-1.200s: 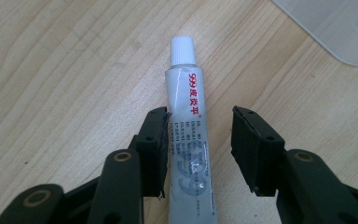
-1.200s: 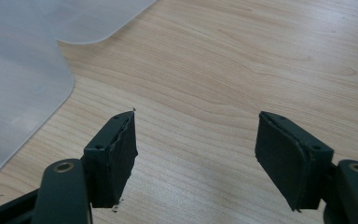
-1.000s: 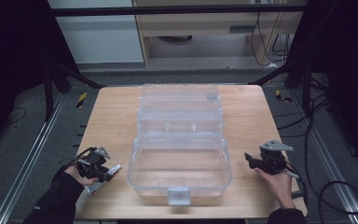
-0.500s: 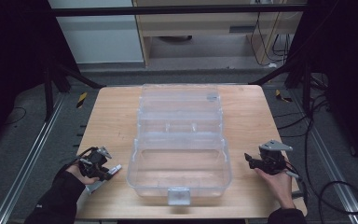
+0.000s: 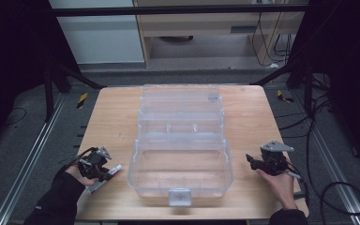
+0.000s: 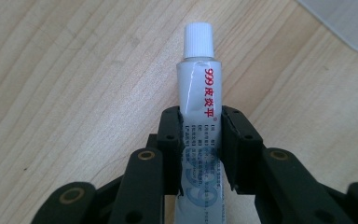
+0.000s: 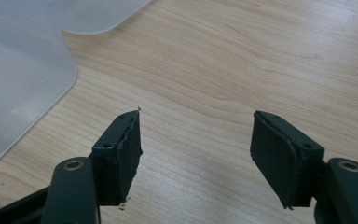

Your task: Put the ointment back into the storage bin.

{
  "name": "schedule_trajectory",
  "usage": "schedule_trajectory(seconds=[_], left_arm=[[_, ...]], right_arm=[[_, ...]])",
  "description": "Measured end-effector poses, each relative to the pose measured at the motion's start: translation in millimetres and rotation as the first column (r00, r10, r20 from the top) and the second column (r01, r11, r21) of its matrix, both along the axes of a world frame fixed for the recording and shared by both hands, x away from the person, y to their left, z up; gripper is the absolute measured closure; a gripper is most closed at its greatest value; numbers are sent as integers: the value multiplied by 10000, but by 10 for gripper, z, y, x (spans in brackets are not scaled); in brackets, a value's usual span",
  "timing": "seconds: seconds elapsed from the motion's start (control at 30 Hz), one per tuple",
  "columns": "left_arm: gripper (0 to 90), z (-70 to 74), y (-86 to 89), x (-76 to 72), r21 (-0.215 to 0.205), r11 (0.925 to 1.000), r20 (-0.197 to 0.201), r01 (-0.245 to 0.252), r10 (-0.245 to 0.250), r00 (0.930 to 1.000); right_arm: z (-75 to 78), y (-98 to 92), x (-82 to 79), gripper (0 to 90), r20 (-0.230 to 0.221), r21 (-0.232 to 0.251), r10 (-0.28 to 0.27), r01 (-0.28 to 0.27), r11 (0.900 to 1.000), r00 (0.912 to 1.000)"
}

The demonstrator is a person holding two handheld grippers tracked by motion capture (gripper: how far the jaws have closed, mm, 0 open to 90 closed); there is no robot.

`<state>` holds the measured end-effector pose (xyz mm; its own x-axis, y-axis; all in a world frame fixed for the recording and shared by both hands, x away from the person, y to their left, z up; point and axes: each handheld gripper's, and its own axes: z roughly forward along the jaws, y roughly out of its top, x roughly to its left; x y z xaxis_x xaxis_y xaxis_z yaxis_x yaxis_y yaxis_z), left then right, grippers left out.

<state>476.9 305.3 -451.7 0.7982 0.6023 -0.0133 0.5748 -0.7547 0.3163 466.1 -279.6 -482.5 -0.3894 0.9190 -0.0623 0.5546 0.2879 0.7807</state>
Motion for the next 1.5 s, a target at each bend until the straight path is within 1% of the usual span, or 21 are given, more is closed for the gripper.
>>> schedule_trajectory(seconds=[0.03,0.17,0.23,0.33,0.5,0.6,0.63,0.67,0.7,0.77,0.9,0.93,0.97,1.03,1.07,1.1,1.2,1.37,1.4,1.43,1.5], left_arm=[[702,31,7,-8,-46,10000,6,6,-6,10000],[702,213,24,-46,-215,9996,371,196,-188,9991],[702,316,16,-67,-338,9987,618,392,-370,9974],[702,485,-19,-120,-531,9967,878,619,-571,9945],[702,694,-74,-147,-350,9937,1161,1064,-1017,9880],[702,811,-110,-151,-419,9902,1309,1329,-1265,9833],[702,838,-118,-149,-355,9900,1309,1364,-1307,9827],[702,875,-134,-144,-297,9886,1363,1477,-1424,9804],[702,903,-144,-141,-230,9886,1422,1490,-1443,9793],[702,974,-167,-133,-231,9863,1539,1633,-1579,9754],[702,1125,-228,-110,-404,9806,1792,1916,-1815,9669],[702,1152,-243,-104,-370,9803,1822,1941,-1844,9658],[702,1184,-264,-97,-357,9781,1877,2050,-1949,9627],[702,1247,-315,-82,-388,9753,1942,2174,-2061,9591],[702,1292,-357,-71,-379,9712,2038,2352,-2229,9533],[702,1310,-379,-67,-376,9692,2034,2435,-2311,9514],[702,1374,-466,-43,-265,9614,2133,2737,-2621,9412],[702,1455,-594,-15,-174,9526,2146,3036,-2930,9317],[702,1475,-632,-3,-171,9471,2140,3205,-3097,9264],[702,1491,-666,3,-72,9416,2144,3368,-3275,9202],[702,1504,-735,11,-43,9358,2134,3526,-3437,9145]], right_arm=[[1,-5,0,336,7,-10,17,-17,10000,10000],[-8,-20,0,335,7,-85,33,-33,10000,10000],[-10,-19,-2,335,-1,-57,28,-28,10000,10000],[-16,-17,1,334,-19,-69,54,-54,10000,10000],[-21,-18,1,334,-83,-31,28,-29,10000,10000],[-24,-23,5,333,-71,-68,32,-32,10000,10000],[-30,-30,11,332,-37,-163,96,-97,9998,9999],[-30,-27,7,331,-105,-122,69,-70,9999,9999],[-32,-28,6,330,-137,-222,56,-59,9997,9999],[-35,-31,6,330,-116,-243,30,-33,9997,9999],[-35,-37,8,331,-90,-264,9,-11,9997,10000],[-35,-35,7,331,-103,-250,13,-15,9997,9999],[-35,-35,7,331,-103,-250,13,-15,9997,9999],[-37,-36,7,331,-70,-311,53,-55,9995,10000],[-37,-37,6,331,-71,-309,52,-54,9995,10000],[-35,-36,3,331,-84,-279,41,-43,9996,10000],[-34,-38,2,332,-70,-292,20,-22,9996,10000],[-36,-46,5,332,-44,-338,45,-46,9994,10000],[-36,-47,5,333,-46,-331,35,-36,9994,10000],[-39,-50,6,333,-43,-322,38,-40,9995,10000],[-41,-55,5,332,-58,-312,35,-37,9995,10000]])
